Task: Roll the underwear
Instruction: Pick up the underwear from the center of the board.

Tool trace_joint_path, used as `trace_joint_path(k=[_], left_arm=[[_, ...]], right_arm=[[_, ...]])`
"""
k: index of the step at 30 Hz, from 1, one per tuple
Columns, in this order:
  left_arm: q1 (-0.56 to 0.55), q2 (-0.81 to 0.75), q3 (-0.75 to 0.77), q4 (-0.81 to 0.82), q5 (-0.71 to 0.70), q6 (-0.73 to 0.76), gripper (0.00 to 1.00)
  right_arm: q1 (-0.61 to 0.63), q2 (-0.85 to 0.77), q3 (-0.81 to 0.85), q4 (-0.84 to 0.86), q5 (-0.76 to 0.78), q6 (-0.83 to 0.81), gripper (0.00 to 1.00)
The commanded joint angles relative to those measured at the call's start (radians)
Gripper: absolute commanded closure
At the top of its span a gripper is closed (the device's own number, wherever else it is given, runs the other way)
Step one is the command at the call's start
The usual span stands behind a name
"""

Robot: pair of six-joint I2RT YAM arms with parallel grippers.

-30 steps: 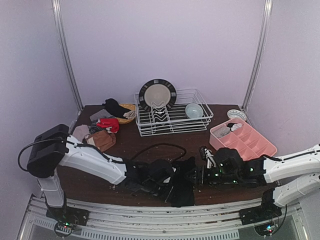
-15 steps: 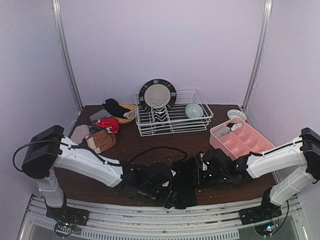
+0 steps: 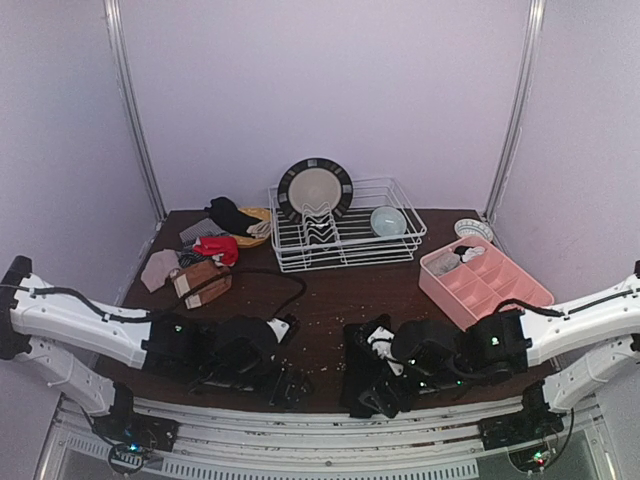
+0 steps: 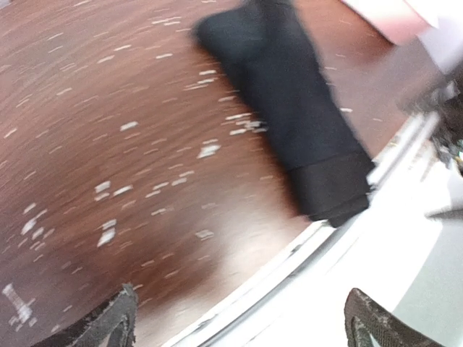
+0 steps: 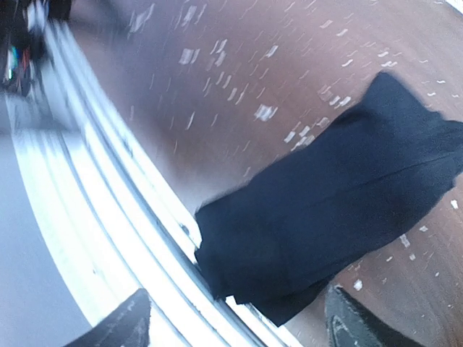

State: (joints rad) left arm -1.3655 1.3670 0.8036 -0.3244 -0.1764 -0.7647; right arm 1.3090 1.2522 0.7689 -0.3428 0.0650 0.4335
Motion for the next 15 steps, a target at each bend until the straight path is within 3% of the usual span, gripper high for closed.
trace_joint_path(k=[1, 15], left_arm=[[-0.003, -0.077, -0.064, -0.110, -0.155, -0.094, 0.02], [-0.004, -0.211, -0.189, -0.144, -0.192, -0.169, 0.02]], right_arm=[[0.106, 0.094, 0.046, -0.121, 0.110, -0.155, 0.16], [0.172, 0.398, 0.182, -0.187, 0.221, -0.320, 0.14]])
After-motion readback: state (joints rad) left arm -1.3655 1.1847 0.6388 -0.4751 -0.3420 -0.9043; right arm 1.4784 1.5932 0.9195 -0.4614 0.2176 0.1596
